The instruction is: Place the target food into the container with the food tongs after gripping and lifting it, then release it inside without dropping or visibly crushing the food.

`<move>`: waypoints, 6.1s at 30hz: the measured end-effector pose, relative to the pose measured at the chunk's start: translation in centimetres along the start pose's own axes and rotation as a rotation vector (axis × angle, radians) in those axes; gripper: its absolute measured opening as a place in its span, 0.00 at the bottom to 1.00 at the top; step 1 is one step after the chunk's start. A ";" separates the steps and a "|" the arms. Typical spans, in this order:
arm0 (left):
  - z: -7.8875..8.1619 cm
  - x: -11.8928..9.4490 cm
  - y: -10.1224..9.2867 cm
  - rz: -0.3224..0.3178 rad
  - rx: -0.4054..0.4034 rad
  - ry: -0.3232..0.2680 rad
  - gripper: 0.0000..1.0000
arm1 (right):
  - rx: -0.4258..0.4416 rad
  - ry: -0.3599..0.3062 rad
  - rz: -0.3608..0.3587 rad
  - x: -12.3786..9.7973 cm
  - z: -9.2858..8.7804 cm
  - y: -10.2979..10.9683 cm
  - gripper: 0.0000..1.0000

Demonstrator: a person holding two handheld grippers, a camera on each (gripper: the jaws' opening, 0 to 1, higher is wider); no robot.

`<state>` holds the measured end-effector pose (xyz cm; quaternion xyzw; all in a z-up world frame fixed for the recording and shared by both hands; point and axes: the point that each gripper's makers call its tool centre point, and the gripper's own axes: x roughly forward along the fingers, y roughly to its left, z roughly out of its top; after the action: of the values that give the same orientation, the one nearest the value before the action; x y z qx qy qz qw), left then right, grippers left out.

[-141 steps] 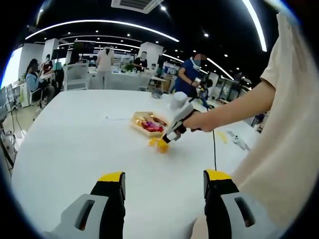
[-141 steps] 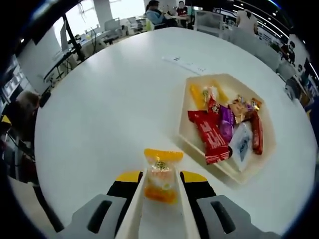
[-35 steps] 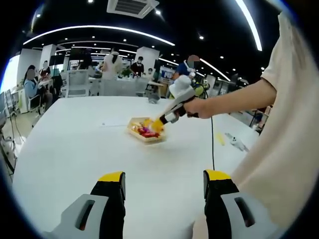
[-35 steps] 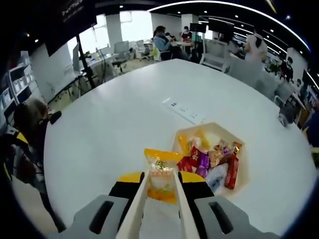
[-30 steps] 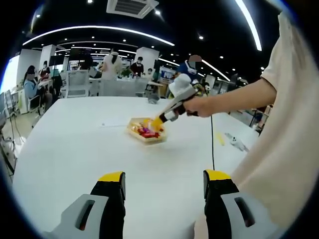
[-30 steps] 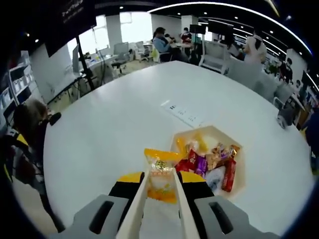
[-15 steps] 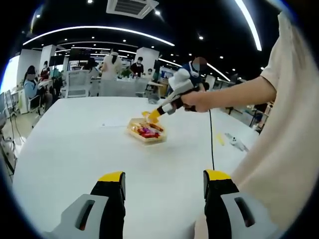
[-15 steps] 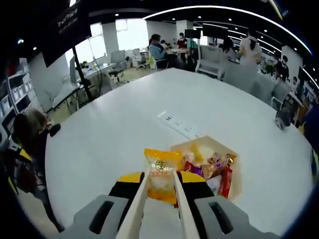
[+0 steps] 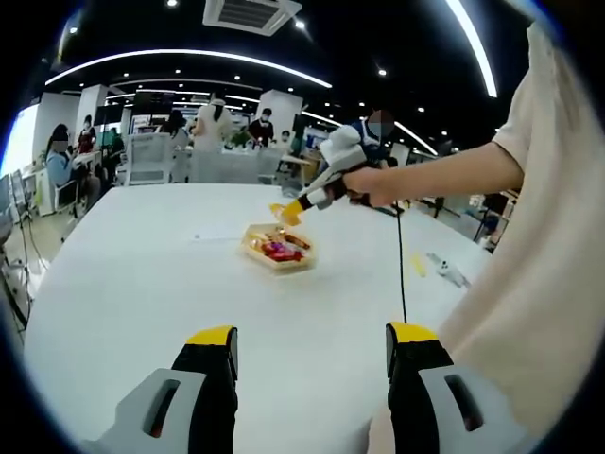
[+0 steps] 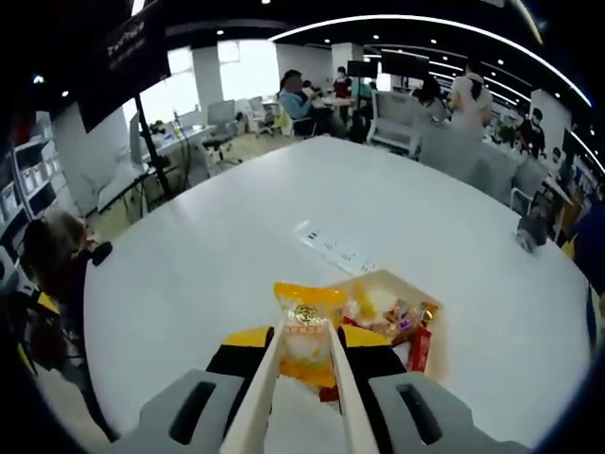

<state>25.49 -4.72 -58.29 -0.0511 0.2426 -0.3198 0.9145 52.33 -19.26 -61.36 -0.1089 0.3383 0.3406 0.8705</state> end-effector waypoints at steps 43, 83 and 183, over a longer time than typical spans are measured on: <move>0.4 0.4 -0.2 -0.010 0.009 -0.004 0.63 | -0.020 -0.042 -0.077 -2.5 2.5 -5.0 0.26; 0.5 -0.6 -1.8 0.015 0.016 -0.032 0.63 | -0.102 -0.070 -0.117 -5.4 7.1 -7.5 0.26; -1.1 -3.0 -3.5 0.076 0.003 -0.044 0.62 | -0.169 -0.101 -0.121 -4.9 8.5 -7.2 0.30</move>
<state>20.98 -5.62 -57.12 -0.0476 0.2238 -0.2838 0.9312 58.85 -23.59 -52.00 -0.1850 0.2570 0.3201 0.8929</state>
